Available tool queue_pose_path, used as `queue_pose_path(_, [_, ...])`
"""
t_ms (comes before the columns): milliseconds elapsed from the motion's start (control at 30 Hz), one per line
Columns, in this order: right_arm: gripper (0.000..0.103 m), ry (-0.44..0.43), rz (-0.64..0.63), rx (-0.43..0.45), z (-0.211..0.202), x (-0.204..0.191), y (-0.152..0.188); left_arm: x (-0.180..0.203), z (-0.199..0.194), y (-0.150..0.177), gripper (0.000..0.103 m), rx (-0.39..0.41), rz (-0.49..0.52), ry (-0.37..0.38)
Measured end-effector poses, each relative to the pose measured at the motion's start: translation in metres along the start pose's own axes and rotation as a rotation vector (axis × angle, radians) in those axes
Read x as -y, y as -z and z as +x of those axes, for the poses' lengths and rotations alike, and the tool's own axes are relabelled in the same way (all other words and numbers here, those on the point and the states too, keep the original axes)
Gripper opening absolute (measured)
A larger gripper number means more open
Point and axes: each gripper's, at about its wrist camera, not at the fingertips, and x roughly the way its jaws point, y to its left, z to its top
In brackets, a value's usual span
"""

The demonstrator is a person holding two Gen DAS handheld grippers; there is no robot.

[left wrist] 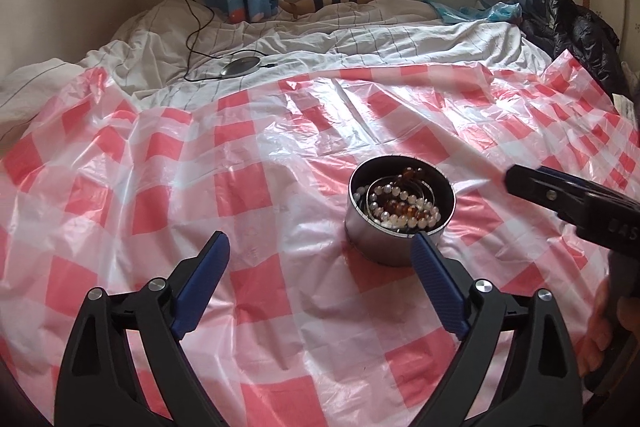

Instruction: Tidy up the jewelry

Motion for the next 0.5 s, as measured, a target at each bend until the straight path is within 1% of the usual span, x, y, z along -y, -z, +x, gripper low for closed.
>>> queue_pose_path(100, [0.081, 0.023, -0.006, 0.002, -0.017, 0.002, 0.012, -0.003, -0.010, 0.011, 0.091, -0.001, -0.023, -0.001])
queue_pose_path(200, [0.087, 0.056, -0.017, -0.009, -0.031, 0.002, 0.029, -0.003, -0.017, 0.020, 0.094, -0.007, -0.040, 0.007])
queue_pose_path(367, [0.088, 0.107, -0.079, -0.055, -0.045, -0.005, 0.061, -0.003, -0.022, 0.040, 0.095, -0.051, -0.057, 0.018])
queue_pose_path(500, [0.093, 0.130, -0.117, -0.055, -0.054, -0.011, 0.077, -0.001, -0.030, 0.055, 0.095, -0.067, -0.051, 0.007])
